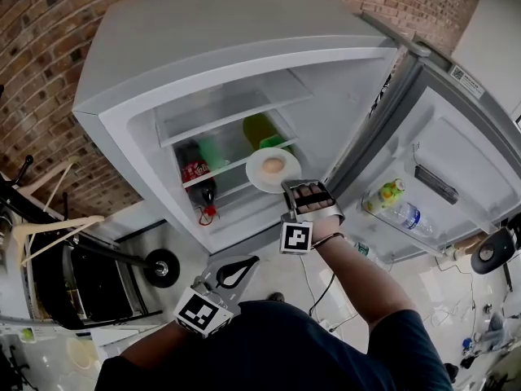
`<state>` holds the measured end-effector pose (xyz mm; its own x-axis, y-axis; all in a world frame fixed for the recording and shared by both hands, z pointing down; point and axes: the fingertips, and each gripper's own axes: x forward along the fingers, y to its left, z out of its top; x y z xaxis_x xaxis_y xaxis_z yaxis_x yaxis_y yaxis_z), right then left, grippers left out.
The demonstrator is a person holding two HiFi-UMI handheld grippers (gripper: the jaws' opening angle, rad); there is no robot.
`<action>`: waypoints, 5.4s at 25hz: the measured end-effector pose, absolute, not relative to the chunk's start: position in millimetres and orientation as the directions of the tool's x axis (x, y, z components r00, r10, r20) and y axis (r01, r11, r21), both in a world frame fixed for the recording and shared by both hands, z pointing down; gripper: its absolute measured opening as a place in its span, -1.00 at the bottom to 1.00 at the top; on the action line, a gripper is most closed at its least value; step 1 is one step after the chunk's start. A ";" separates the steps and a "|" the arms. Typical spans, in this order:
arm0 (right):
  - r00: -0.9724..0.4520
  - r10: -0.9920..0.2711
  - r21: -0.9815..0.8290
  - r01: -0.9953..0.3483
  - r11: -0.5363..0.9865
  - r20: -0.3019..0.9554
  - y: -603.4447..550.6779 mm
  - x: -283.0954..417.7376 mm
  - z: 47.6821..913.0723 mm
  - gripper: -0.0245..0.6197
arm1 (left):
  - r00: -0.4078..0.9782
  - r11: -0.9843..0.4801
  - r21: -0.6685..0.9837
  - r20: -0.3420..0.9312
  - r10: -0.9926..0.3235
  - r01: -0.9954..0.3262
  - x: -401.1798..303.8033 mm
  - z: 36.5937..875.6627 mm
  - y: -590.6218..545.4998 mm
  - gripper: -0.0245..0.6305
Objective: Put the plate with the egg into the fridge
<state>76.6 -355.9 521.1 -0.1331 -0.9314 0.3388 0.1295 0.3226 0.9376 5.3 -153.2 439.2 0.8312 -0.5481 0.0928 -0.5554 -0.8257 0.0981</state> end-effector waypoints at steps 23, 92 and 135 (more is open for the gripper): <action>0.041 -0.922 0.896 0.221 0.385 0.386 -460.7 97.4 555.2 -0.86 | 0.792 -0.781 0.131 0.106 -0.601 -0.611 -20.7 452.4 -167.7 -0.93; -0.126 -0.887 0.896 0.058 0.440 0.443 -326.1 79.3 519.4 -0.51 | 0.826 -0.817 0.127 0.103 -0.554 -0.563 -7.8 448.8 -158.3 -0.93; -0.710 -0.657 -0.081 -0.693 0.717 0.254 -155.5 24.7 462.0 -0.89 | 0.863 -0.858 0.106 0.120 -0.491 -0.503 3.2 447.3 -144.7 -0.93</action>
<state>24.7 -155.5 462.0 -0.7097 -0.6573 0.2535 -0.6926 0.7167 -0.0808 3.2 -144.7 447.3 0.8630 -0.4907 0.1200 -0.5026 -0.8580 0.1062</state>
